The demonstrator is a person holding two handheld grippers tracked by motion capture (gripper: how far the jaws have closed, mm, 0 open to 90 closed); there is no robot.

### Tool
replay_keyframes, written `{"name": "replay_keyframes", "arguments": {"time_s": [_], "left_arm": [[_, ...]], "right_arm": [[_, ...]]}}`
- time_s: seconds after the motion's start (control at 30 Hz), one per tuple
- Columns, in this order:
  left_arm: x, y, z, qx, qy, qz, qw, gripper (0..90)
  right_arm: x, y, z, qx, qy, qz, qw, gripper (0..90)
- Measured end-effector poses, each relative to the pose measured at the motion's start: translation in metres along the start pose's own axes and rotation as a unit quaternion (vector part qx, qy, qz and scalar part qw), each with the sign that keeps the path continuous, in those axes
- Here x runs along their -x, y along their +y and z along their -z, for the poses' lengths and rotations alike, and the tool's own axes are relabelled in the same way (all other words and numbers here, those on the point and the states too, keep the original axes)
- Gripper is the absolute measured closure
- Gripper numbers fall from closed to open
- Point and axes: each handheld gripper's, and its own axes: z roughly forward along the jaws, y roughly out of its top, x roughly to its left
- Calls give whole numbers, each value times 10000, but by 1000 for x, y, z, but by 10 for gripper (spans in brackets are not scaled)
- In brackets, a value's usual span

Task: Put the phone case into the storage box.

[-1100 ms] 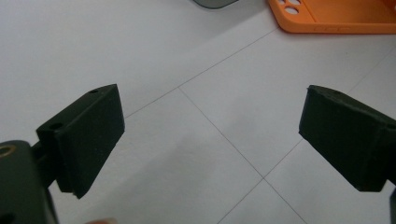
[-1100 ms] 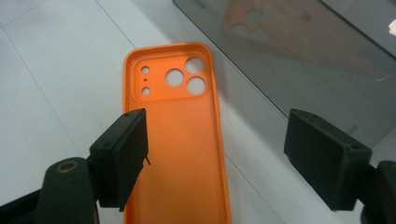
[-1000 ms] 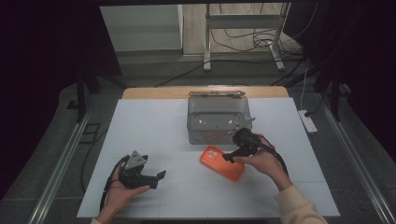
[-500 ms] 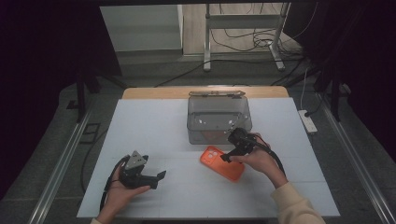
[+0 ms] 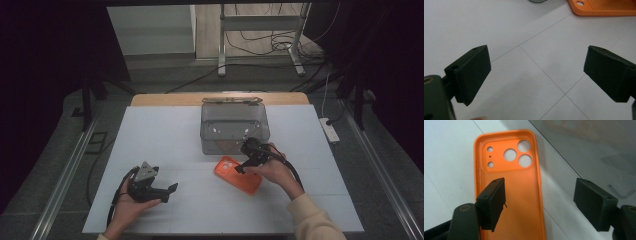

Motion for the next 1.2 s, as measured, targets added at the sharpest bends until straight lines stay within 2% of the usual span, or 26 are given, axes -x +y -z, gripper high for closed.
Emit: {"name": "replay_keyframes", "arguments": {"time_s": [0.23, 0.4, 0.63, 0.7, 0.87, 1.2], "left_arm": [[0, 0, 0, -17, -7, -17, 10000, 73], [1, 0, 0, -15, -3, -19, 10000, 74], [1, 0, 0, -16, 0, -17, 10000, 74], [1, 0, -1, -27, -3, -24, 10000, 74], [1, 0, 0, -11, -5, -16, 10000, 74], [1, 0, 0, -15, -5, -19, 10000, 74]], "right_arm": [[1, 0, -5, -76, -31, -8, 10000, 353], [2, 0, -9, -149, -94, 7, 9998, 455], [2, 0, -14, -340, 5, 25, 9994, 565], [2, 0, -13, -351, 15, 55, 9994, 620], [2, 0, -13, -360, 82, 66, 9993, 668], [2, 0, -13, -336, 37, 80, 9994, 753]]}}
